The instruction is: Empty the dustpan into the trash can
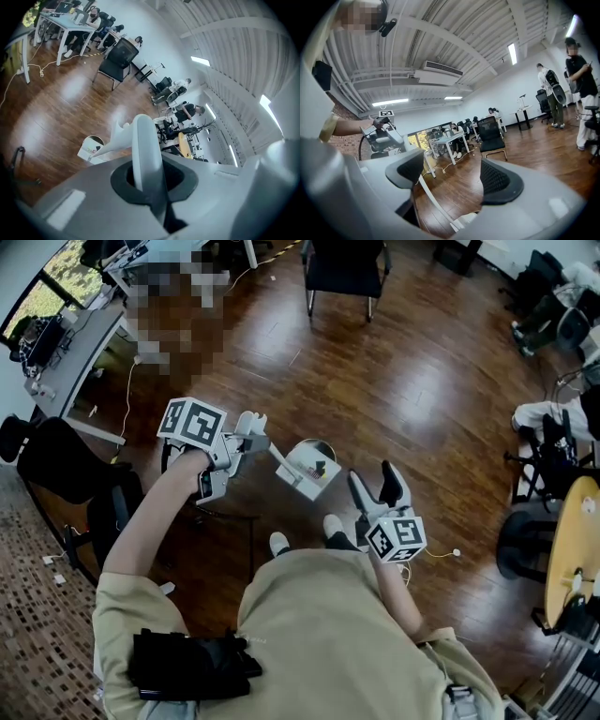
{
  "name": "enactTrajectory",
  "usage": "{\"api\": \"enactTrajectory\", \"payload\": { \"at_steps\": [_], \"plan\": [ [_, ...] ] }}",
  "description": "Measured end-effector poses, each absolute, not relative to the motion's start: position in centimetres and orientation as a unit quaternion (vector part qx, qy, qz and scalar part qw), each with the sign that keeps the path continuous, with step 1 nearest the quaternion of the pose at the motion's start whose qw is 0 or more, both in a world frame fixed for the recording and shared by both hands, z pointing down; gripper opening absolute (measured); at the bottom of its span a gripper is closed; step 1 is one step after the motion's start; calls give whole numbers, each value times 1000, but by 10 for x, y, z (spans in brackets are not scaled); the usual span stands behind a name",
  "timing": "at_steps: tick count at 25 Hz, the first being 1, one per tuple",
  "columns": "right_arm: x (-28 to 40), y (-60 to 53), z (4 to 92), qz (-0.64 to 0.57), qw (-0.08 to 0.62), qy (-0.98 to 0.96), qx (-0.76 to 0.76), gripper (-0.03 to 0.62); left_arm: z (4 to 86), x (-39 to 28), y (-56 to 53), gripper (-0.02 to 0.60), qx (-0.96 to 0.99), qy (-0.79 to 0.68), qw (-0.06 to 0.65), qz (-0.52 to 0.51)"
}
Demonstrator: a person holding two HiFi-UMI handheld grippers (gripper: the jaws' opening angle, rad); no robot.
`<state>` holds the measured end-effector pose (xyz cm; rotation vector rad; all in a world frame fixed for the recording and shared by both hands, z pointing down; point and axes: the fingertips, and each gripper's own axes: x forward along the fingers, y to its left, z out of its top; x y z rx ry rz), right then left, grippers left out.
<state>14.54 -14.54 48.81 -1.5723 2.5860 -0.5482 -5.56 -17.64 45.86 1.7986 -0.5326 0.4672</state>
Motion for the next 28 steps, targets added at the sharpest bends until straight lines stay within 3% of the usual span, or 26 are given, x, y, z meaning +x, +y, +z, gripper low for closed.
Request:
{"api": "enactTrajectory", "payload": {
  "at_steps": [8, 16, 28],
  "plan": [
    [142, -142, 490, -183, 39, 839, -510, 367, 441, -49, -159, 0, 718, -198, 653, 138],
    [141, -134, 489, -188, 40, 836, -514, 367, 429, -36, -174, 0, 731, -197, 636, 151],
    [178, -126, 494, -192, 46, 813, -548, 367, 416, 9, -253, 0, 705, -156, 691, 22]
  ]
}}
